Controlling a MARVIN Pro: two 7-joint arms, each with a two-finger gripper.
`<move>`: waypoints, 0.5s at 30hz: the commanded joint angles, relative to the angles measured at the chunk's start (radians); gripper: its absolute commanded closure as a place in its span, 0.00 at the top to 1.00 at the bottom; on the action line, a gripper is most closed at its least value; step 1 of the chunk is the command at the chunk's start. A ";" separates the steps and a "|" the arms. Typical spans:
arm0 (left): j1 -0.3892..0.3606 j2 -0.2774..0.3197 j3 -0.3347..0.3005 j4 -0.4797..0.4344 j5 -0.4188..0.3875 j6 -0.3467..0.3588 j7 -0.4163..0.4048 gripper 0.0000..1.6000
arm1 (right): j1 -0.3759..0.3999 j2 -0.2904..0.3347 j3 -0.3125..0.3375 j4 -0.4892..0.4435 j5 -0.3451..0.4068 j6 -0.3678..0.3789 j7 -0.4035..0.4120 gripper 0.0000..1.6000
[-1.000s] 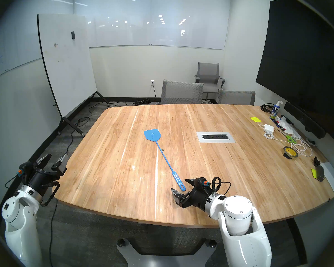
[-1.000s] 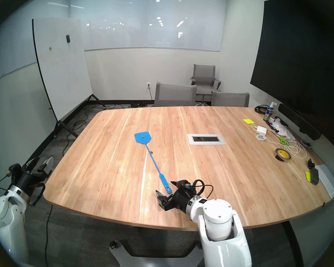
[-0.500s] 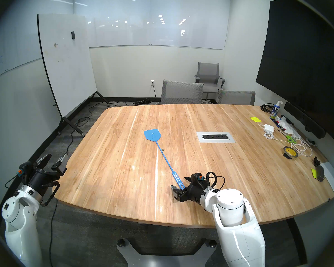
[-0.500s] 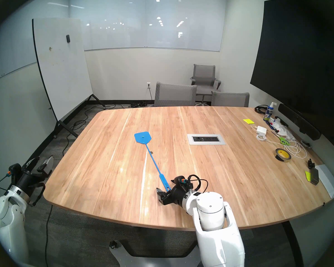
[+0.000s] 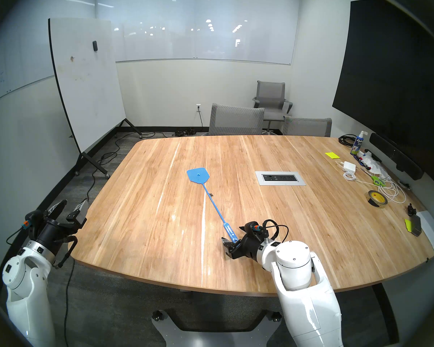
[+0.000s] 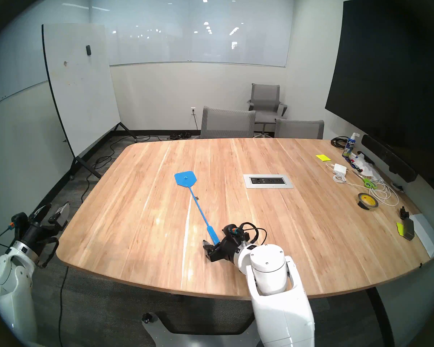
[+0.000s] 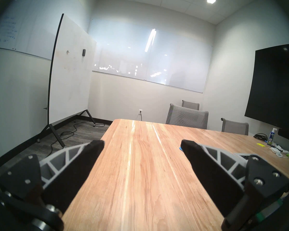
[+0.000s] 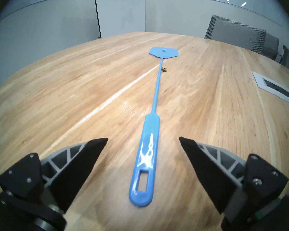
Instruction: Swat a bug on table
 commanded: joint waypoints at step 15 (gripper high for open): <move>0.000 -0.002 -0.007 -0.017 0.002 0.006 0.001 1.00 | 0.061 0.005 -0.017 0.024 -0.037 0.040 0.006 0.75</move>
